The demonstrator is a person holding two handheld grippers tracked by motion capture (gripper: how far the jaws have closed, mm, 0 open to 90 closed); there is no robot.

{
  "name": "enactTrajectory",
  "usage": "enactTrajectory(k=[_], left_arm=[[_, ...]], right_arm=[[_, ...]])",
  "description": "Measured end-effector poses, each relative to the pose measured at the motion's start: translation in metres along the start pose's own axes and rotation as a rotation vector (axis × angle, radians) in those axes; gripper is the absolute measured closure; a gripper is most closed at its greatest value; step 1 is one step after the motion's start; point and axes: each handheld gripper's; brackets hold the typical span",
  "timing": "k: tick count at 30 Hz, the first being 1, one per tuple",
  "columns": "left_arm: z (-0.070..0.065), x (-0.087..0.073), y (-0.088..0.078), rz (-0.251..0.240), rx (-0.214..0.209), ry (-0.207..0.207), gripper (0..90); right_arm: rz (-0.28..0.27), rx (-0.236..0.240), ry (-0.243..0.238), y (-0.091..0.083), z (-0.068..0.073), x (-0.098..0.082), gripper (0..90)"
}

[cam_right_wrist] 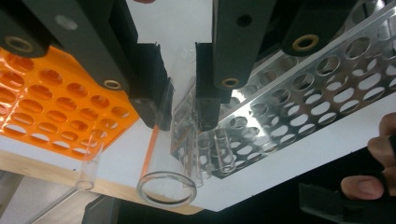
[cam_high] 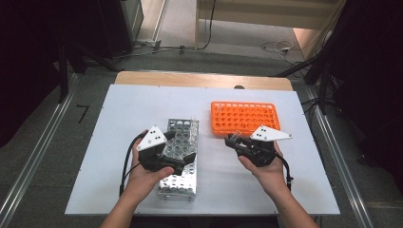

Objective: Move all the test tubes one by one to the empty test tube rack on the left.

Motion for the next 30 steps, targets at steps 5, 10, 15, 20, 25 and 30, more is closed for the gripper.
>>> enactTrajectory(k=[5,10,15,20,25,30], left_arm=[[-0.004,0.001,0.000,-0.001,-0.008,0.007,0.0],[-0.008,0.002,0.000,-0.003,-0.013,0.014,0.0],[-0.013,0.003,0.001,-0.006,-0.025,0.018,0.0],[-0.018,0.004,0.002,-0.007,-0.040,0.023,0.0],[-0.025,0.005,0.004,-0.011,-0.061,0.027,3.1],[-0.035,0.007,0.007,-0.009,-0.073,0.032,10.3]], right_arm=[[0.014,0.015,-0.005,0.000,0.007,-0.005,73.7],[0.034,0.029,-0.024,0.002,0.012,-0.009,73.7],[0.048,0.055,-0.030,0.006,0.018,-0.011,73.7],[0.055,0.077,-0.045,0.009,0.026,-0.011,73.7],[0.062,0.092,-0.059,0.011,0.030,-0.011,73.7],[0.077,0.103,-0.072,0.015,0.036,-0.011,73.7]])
Point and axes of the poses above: each handheld gripper's, and its own axes: y roughly forward along the jaws, x roughly out of its top, z roughly to its left, and after that the axes turned 14 degrees about x, right-handed
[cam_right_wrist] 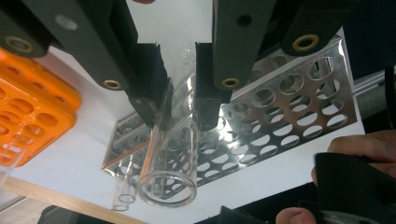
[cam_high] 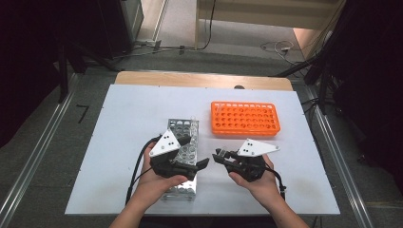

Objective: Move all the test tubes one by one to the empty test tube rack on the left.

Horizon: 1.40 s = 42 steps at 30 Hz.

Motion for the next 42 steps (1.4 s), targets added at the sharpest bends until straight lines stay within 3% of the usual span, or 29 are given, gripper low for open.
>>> enactTrajectory(k=[7,16,25,29,40,42], left_arm=[[-0.012,0.002,0.005,0.005,-0.020,0.016,22.7],[-0.022,0.002,0.006,-0.031,-0.053,0.043,48.8],[-0.031,0.001,0.011,-0.019,-0.077,0.082,66.0],[-0.032,0.001,0.011,-0.019,-0.068,0.089,71.0],[-0.031,0.003,0.012,-0.029,-0.052,0.103,74.4],[-0.031,0.004,0.013,-0.030,-0.052,0.097,74.5]], right_arm=[[0.022,0.018,-0.026,0.007,0.009,0.001,73.8],[0.038,0.033,-0.047,0.013,0.016,0.002,73.7],[0.061,0.051,-0.047,0.015,0.021,0.004,73.7],[0.064,0.054,-0.047,0.015,0.022,0.004,73.7],[0.055,0.056,-0.035,0.013,0.020,0.004,73.1],[0.047,0.055,-0.035,0.012,0.019,0.004,68.2]])
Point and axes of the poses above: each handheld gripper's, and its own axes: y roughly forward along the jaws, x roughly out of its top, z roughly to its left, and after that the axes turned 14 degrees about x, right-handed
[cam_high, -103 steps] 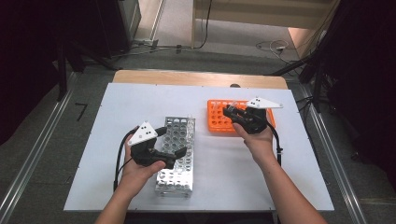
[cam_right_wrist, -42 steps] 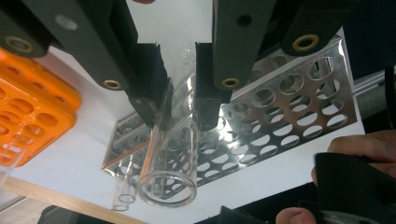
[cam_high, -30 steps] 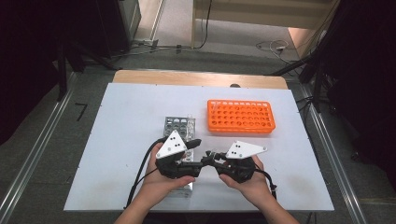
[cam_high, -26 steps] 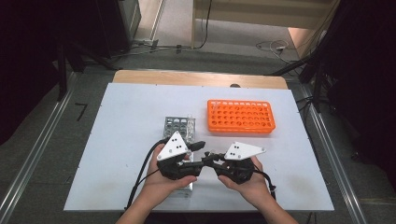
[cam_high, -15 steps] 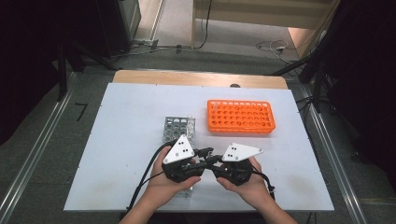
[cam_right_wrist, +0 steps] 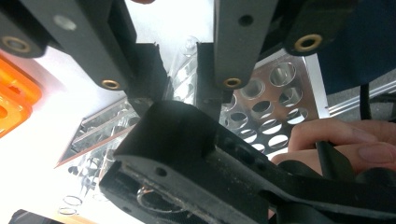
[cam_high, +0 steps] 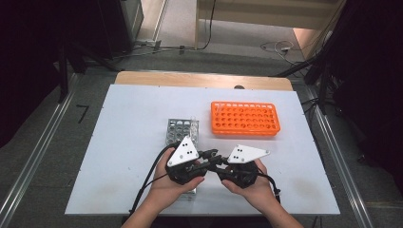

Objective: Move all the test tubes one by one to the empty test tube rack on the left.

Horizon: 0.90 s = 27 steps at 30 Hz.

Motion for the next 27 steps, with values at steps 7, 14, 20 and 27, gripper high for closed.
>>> enactTrajectory(k=[7,14,20,27], left_arm=[[0.004,0.002,0.001,-0.009,0.018,0.001,74.6],[0.011,0.007,0.001,-0.024,0.034,-0.010,74.7],[0.016,0.011,0.000,-0.039,0.056,-0.007,74.7],[0.027,0.015,-0.003,-0.061,0.085,-0.025,74.7]], right_arm=[[-0.025,0.024,0.018,-0.002,-0.005,-0.001,35.6],[-0.041,0.007,0.044,-0.003,-0.010,-0.002,0.5],[-0.063,0.041,0.048,-0.010,-0.016,-0.004,0.0],[-0.072,0.034,0.047,-0.015,-0.020,-0.006,0.0]])
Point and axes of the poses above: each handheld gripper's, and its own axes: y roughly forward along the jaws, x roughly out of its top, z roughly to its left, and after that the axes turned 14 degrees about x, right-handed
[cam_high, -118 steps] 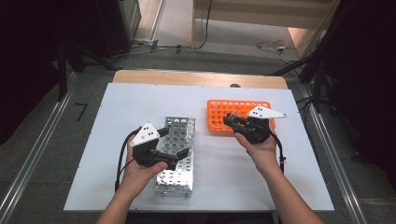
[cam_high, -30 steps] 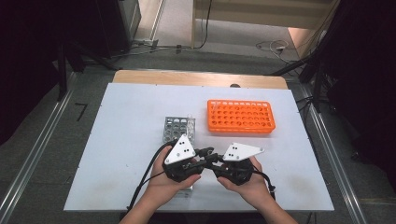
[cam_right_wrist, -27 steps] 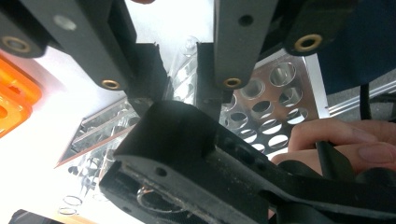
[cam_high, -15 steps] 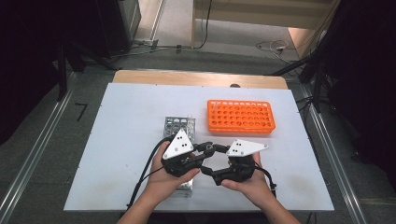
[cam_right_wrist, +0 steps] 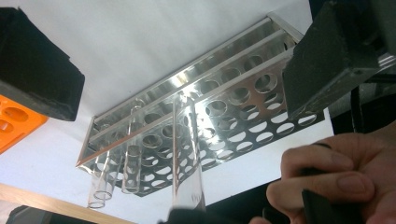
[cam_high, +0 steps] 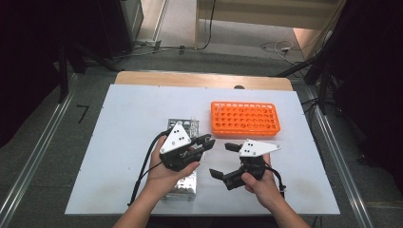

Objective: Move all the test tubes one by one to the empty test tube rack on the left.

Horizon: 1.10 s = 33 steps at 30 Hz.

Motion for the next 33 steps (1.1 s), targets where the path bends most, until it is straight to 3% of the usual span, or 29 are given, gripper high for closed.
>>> enactTrajectory(k=[22,33], left_arm=[[0.038,0.005,-0.002,-0.034,0.097,-0.050,74.7],[0.052,0.000,0.000,-0.045,0.145,-0.074,74.7]], right_arm=[[-0.026,-0.044,0.025,-0.019,-0.021,-0.008,0.0],[-0.034,-0.061,0.044,-0.026,-0.030,-0.011,0.0]])
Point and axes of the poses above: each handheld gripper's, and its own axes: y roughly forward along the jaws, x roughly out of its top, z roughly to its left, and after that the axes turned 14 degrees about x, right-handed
